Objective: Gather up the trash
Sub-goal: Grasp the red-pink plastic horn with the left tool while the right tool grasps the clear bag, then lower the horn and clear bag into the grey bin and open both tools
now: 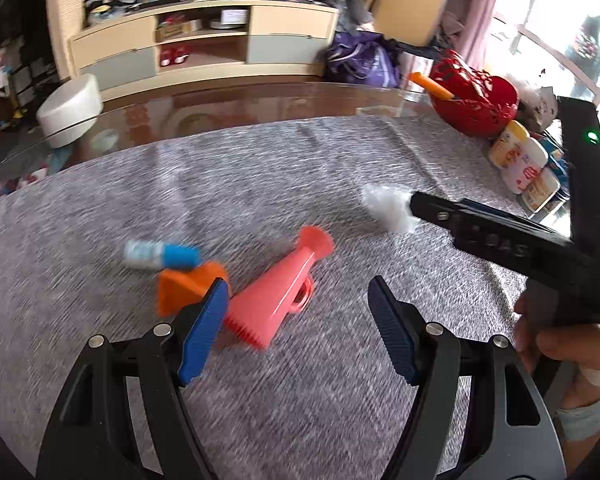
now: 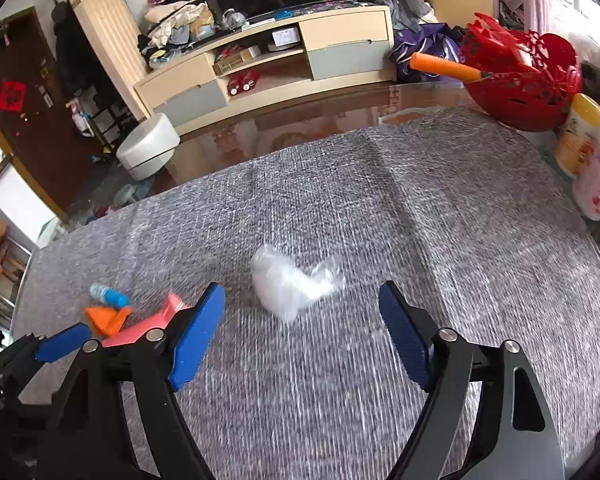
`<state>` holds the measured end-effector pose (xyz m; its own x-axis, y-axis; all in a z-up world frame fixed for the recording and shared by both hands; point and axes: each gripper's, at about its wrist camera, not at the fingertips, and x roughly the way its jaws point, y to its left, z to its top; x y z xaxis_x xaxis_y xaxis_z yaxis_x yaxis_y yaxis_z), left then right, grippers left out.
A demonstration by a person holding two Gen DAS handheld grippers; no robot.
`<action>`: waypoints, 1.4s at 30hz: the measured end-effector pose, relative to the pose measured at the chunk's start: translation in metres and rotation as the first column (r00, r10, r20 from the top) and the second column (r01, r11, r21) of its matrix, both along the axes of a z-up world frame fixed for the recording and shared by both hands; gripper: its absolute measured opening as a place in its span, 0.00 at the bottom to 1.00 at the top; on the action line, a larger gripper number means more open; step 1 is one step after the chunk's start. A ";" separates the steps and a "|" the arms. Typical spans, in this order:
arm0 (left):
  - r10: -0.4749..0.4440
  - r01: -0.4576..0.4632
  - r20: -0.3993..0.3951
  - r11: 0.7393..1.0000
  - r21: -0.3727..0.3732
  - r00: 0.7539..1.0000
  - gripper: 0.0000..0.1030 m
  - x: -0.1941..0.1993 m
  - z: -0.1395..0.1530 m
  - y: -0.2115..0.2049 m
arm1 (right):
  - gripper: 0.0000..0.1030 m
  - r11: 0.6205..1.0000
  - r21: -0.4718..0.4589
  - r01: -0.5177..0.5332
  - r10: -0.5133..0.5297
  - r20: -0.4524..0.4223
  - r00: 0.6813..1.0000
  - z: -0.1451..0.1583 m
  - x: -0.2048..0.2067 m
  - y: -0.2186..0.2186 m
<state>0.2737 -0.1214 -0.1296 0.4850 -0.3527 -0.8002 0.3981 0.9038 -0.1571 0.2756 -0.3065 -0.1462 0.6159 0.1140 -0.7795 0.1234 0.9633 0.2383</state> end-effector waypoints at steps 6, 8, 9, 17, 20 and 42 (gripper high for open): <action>-0.033 0.033 -0.020 0.999 0.020 0.999 0.66 0.021 -0.018 -0.010 | 0.69 0.999 0.014 -0.041 0.041 -0.014 0.999 -0.014 0.017 0.004; -0.039 0.040 -0.036 0.999 0.025 0.999 0.65 0.024 -0.026 -0.011 | 0.65 0.999 0.010 -0.048 0.048 -0.025 0.999 -0.019 0.020 0.005; -0.044 0.045 -0.044 0.999 0.025 0.998 0.64 0.025 -0.029 -0.011 | 0.63 0.999 0.009 -0.051 0.052 -0.035 0.998 -0.023 0.022 0.005; -0.074 0.075 -0.014 0.995 0.067 0.997 0.46 0.013 -0.043 -0.012 | 0.33 0.998 -0.031 -0.047 0.047 -0.009 0.999 -0.026 0.021 0.006; -0.065 0.066 -0.030 0.997 0.033 0.997 0.29 0.010 -0.041 -0.005 | 0.28 0.998 -0.042 -0.054 0.054 -0.005 0.999 -0.025 0.019 0.008; -0.006 0.001 -0.121 0.999 -0.038 0.993 0.28 -0.097 -0.036 0.032 | 0.23 0.993 0.022 -0.114 0.115 -0.030 0.993 -0.007 -0.097 0.024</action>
<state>0.1764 -0.0891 -0.1658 0.3842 -0.3855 -0.8389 0.3772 0.8949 -0.2385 0.1781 -0.2828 -0.1531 0.5730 0.1985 -0.7952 0.0204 0.9665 0.2559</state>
